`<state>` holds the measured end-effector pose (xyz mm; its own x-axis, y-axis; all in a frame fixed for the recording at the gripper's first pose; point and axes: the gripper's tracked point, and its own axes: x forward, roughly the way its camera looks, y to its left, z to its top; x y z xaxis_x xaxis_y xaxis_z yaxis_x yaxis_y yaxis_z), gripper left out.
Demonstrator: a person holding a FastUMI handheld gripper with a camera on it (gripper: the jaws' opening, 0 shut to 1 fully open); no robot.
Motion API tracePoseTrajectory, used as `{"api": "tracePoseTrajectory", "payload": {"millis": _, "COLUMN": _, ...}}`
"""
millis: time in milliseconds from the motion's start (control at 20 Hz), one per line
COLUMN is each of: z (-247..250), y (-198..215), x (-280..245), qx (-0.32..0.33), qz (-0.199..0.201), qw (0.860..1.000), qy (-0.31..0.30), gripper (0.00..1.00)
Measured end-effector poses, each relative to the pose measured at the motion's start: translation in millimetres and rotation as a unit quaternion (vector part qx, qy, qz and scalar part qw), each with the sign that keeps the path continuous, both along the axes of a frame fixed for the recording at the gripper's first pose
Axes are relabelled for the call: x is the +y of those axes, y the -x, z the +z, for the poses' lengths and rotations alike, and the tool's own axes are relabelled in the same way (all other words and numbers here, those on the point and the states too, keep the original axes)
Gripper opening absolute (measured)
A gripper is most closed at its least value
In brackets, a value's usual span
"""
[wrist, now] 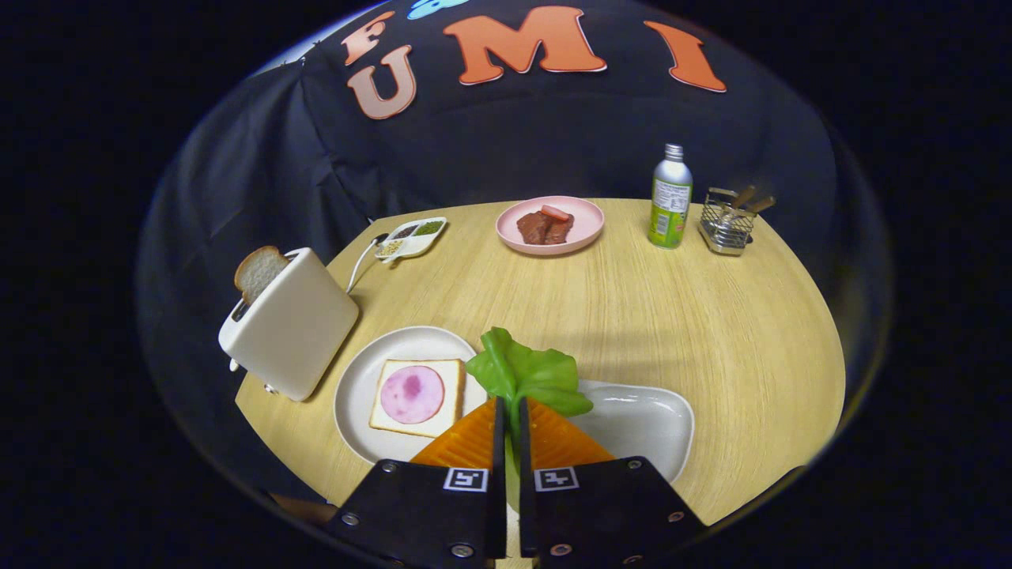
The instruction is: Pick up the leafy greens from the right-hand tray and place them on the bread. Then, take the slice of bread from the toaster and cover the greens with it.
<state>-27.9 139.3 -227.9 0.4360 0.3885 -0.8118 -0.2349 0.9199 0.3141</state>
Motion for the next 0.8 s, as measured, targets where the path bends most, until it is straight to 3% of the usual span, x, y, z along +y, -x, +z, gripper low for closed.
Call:
{"api": "tracePoseTrajectory", "payload": {"millis": 350, "z": 0, "y": -4, "x": 68, "qx": -0.003, "qz": 0.059, "qw": 0.998, "qy": -0.030, "gripper": 0.07}}
{"api": "tracePoseTrajectory", "payload": {"millis": 800, "z": -24, "y": -9, "x": 126, "qx": 0.027, "qz": 0.075, "qw": 0.995, "qy": -0.058, "gripper": 0.07}}
